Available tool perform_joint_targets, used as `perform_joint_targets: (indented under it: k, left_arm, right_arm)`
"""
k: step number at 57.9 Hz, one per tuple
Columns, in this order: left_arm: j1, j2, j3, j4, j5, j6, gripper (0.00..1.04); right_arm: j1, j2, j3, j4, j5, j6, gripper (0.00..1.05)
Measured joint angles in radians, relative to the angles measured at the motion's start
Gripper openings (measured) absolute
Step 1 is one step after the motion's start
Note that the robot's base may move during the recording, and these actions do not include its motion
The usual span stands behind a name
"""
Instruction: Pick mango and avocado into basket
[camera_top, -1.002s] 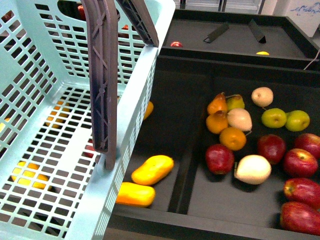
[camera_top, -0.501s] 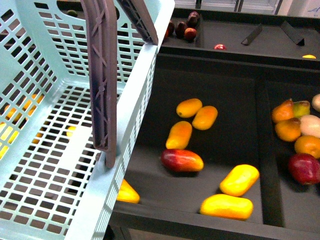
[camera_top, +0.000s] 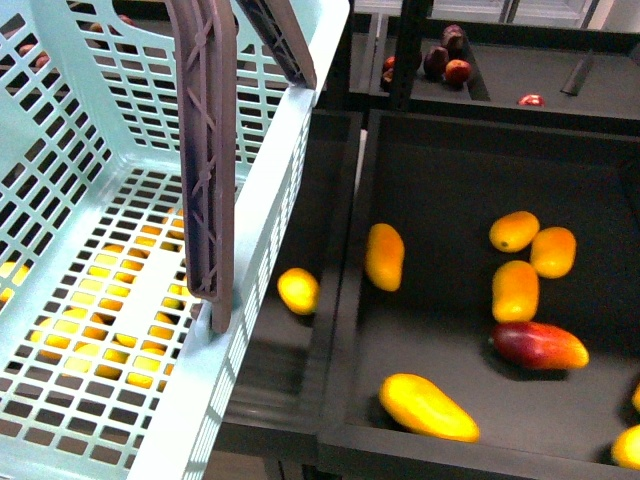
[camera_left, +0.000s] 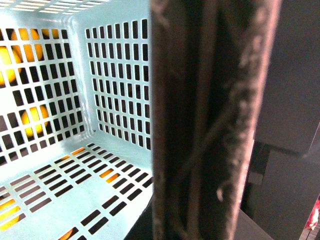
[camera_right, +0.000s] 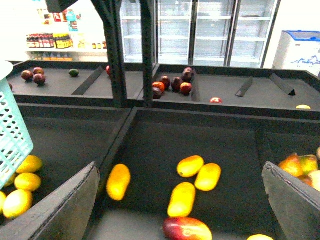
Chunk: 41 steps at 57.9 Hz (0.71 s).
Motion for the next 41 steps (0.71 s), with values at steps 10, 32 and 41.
perform_joint_targets:
  k: [10, 32, 41]
  left_arm:
    - [0.000, 0.001, 0.000, 0.000, 0.000, 0.000, 0.06]
    - [-0.004, 0.121, 0.183, -0.352, -0.142, 0.168, 0.06]
    - [0.045, 0.441, 0.437, -0.428, -0.083, 0.565, 0.06]
  right_arm:
    - [0.000, 0.000, 0.000, -0.001, 0.000, 0.000, 0.97]
    - [-0.001, 0.001, 0.000, 0.000, -0.001, 0.000, 0.97]
    - [0.000, 0.000, 0.000, 0.000, 0.001, 0.000, 0.97]
